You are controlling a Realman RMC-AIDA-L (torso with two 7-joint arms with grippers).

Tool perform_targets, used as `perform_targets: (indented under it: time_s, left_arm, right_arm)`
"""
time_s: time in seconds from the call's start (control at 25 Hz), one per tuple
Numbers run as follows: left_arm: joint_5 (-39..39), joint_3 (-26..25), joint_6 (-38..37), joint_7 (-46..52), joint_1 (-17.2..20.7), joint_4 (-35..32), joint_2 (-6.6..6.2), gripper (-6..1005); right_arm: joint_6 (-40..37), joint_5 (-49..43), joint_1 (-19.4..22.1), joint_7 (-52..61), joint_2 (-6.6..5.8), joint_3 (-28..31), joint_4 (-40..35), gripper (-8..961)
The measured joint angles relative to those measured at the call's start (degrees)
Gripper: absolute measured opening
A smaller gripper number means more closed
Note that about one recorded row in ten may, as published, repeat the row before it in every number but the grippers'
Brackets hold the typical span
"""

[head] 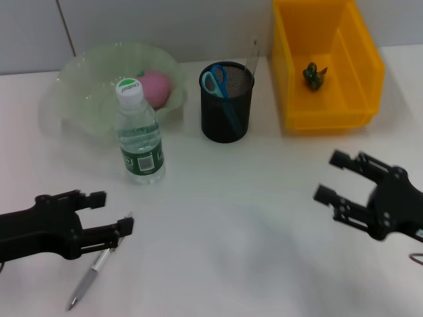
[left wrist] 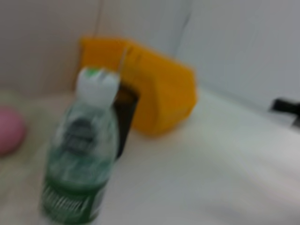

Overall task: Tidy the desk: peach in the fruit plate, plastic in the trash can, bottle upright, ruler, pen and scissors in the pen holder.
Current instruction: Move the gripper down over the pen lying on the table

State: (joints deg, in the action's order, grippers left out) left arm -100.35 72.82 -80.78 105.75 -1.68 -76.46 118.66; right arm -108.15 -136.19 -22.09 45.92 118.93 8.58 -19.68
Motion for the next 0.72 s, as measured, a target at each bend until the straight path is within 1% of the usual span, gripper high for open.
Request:
perform_targets:
  time_s: [0.04, 0.08, 0.12, 0.16, 0.24, 0.32, 0.36, 0.4, 0.44, 0.52, 0.72]
  left_arm:
    - [-2.0, 0.7, 0.9, 2.4, 0.4, -1.8, 0.04, 784]
    - [-2.0, 0.7, 0.9, 2.4, 0.4, -1.8, 0.04, 784]
    - [-5.8, 2.6, 2.4, 6.8, 0.8, -5.2, 0.04, 784]
    - [-13.2, 7.5, 4.9, 15.7, 1.1, -11.4, 0.02, 784]
    - [-19.6, 11.0, 6.2, 22.9, 0.7, -15.4, -0.01, 784]
    - [-19.6, 11.0, 6.2, 22.9, 0.7, -15.4, -0.01, 784]
    - [-22.8, 12.5, 6.5, 26.4, 0.3, -17.0, -0.02, 784]
    - [-31.5, 16.7, 6.5, 35.4, -1.6, -20.7, -0.04, 784]
    - [-34.7, 18.7, 6.2, 39.1, -2.6, -21.7, -0.06, 783]
    - [-37.9, 20.5, 5.5, 43.1, -4.0, -22.4, -0.09, 783]
    - [-42.8, 21.6, 3.3, 49.9, -7.1, -22.6, -0.02, 783]
  right_arm:
    - [-0.1, 0.0, 0.4, 0.6, -0.01, -0.8, -1.2, 734]
    - [-0.2, 0.0, 0.8, 0.8, -0.01, -1.3, -2.4, 734]
    - [-0.2, 0.0, 1.1, 1.0, -0.03, -1.5, -3.2, 734]
    - [-0.2, 0.0, 1.3, 1.0, -0.03, -1.6, -4.0, 734]
    - [0.1, 0.0, 1.7, 1.0, 0.01, -1.9, -5.0, 733]
    - [0.4, 0.0, 2.0, 0.6, 0.01, -2.3, -5.1, 733]
    - [0.4, 0.0, 2.2, 0.5, 0.02, -2.5, -5.1, 733]
    - [0.5, 0.0, 2.3, 0.4, 0.02, -2.6, -5.2, 733]
    - [0.7, 0.0, 2.5, 0.4, 0.01, -2.7, -5.4, 733]
    - [1.0, -0.1, 2.8, 0.4, 0.01, -2.8, -5.8, 733]
    - [3.1, -0.1, 3.1, 0.4, 0.04, -2.9, -5.7, 733]
